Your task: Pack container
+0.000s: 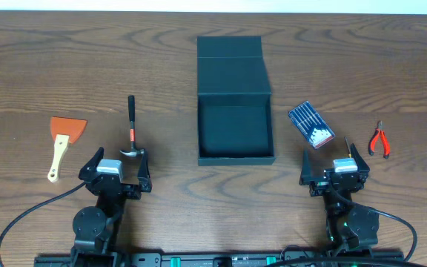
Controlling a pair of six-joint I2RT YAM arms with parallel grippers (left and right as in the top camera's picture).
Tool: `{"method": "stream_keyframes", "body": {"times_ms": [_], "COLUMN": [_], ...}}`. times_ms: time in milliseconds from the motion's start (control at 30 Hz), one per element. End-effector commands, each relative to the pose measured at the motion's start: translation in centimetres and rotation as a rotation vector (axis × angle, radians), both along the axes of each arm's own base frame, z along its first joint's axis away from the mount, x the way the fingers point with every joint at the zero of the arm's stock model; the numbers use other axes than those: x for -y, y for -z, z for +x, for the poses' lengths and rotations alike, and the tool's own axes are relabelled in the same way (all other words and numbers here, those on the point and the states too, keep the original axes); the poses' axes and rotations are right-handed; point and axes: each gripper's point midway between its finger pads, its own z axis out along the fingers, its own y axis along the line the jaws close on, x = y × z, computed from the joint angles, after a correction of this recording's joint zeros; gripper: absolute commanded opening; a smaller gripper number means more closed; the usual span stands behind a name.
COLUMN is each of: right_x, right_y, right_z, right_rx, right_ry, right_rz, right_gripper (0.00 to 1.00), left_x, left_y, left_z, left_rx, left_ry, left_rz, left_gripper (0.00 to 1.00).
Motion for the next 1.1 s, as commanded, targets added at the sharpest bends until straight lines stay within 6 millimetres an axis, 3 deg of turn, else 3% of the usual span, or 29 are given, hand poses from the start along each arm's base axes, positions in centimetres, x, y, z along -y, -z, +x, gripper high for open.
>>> {"method": "stream_keyframes", "body": {"times_ms": [0, 933, 1067], "right_x": [-0.2, -0.9, -1.1], "right_y": [0.0, 0.0, -0.5], "right_z": [-0.1, -0.1, -0.1], "right_rx": [0.001, -0.002, 0.003], "right_ry": [-0.006, -0.046, -0.044], "right_rz": [0.011, 0.033, 0.211], "right_gripper": [0.99, 0.99, 0.99], "left_x": [0.3, -0.2, -0.5], "left_y": [1.5, 1.1, -0.4], "left_z": [-0.1, 0.0, 0.2], "left_rx": [-0.042, -0.022, 0.036], "left_ry": [0.024, -0.004, -0.027], "left_rz": [0.010, 0.023, 0.014], "left_gripper": [0.98, 0.98, 0.98]}}
